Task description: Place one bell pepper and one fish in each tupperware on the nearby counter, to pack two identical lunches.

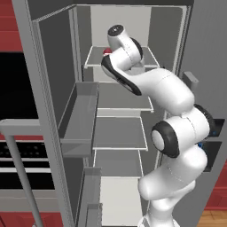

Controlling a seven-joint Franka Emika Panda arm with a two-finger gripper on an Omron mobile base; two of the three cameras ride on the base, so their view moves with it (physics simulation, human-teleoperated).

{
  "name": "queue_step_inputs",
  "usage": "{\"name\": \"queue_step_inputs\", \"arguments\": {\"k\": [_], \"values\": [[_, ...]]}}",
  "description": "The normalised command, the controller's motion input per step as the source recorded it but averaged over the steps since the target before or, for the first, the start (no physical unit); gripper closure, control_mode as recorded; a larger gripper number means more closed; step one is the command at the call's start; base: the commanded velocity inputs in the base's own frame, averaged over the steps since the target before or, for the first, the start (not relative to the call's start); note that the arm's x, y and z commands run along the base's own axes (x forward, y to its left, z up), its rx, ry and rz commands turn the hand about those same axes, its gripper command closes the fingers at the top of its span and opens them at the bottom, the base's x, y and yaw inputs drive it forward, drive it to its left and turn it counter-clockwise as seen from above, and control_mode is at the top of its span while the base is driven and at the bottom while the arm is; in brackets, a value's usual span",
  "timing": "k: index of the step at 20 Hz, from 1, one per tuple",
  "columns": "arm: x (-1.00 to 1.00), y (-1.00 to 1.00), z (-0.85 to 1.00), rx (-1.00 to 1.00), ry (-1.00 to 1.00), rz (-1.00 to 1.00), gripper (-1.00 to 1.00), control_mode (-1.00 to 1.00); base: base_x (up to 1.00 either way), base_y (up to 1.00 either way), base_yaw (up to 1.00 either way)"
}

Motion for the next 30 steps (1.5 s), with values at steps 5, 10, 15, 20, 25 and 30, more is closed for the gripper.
{"name": "queue_step_inputs", "arguments": {"k": [5,10,15,20,25,30], "values": [[-1.0,-0.21,0.16,0.06,-0.03,0.01,1.0,-1.0,0.0,0.0,0.0],[-1.0,-0.46,0.11,0.05,-0.06,0.17,1.0,-1.0,0.0,0.0,0.0],[-1.0,-0.02,-0.17,0.0,0.0,0.41,1.0,-1.0,0.0,0.0,0.0],[-0.98,0.01,0.0,0.0,0.0,0.41,1.0,-1.0,0.0,0.0,0.0],[-0.4,0.0,0.0,0.0,0.0,0.15,1.0,1.0,-0.6,-0.06,0.15],[0.0,0.0,0.0,0.0,0.0,0.0,1.0,1.0,-1.0,-0.76,-0.03]]}}
